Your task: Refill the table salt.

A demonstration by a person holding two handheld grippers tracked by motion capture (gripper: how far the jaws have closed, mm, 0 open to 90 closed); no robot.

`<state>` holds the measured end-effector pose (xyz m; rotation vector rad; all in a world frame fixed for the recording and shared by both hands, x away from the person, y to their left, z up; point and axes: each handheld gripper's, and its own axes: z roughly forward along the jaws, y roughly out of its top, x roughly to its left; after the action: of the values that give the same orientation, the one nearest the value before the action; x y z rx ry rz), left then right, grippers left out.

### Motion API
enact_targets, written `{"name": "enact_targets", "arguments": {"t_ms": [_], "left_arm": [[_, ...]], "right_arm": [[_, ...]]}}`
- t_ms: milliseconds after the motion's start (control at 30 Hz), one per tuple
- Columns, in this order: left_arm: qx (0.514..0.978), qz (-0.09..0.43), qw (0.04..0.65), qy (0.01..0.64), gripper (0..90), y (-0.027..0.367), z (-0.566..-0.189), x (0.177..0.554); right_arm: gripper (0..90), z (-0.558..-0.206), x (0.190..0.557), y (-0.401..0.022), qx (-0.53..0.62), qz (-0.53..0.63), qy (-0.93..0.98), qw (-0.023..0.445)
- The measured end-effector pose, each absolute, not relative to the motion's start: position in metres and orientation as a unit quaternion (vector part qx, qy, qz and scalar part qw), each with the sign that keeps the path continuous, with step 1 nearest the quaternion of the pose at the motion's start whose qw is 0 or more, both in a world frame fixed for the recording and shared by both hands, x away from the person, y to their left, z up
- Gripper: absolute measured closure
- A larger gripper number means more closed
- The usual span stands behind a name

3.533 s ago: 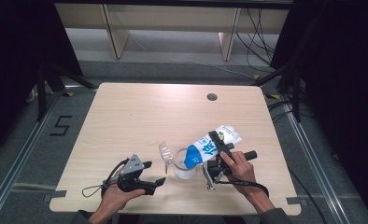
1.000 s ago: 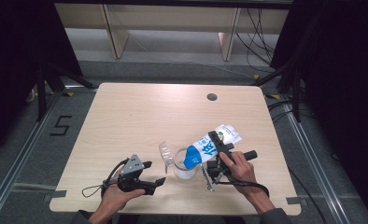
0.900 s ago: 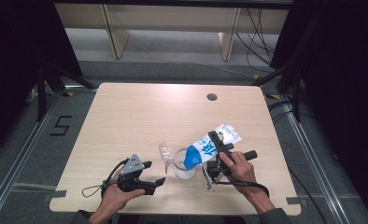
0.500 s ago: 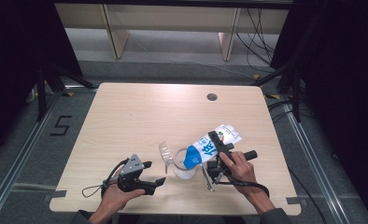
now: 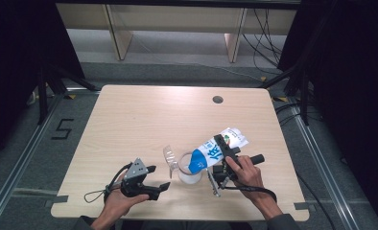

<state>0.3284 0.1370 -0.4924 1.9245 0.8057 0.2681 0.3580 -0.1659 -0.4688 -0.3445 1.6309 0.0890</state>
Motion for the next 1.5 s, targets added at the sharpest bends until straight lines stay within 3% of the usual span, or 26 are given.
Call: {"name": "enact_targets", "arguments": {"t_ms": [1500], "left_arm": [[0.795,0.112,0.493,0.333,17.7,0.1370,-0.4922,0.3281]], "right_arm": [[56.6,-0.4684,0.3575,-0.1649,-0.164,0.039,0.714,0.680]]}}
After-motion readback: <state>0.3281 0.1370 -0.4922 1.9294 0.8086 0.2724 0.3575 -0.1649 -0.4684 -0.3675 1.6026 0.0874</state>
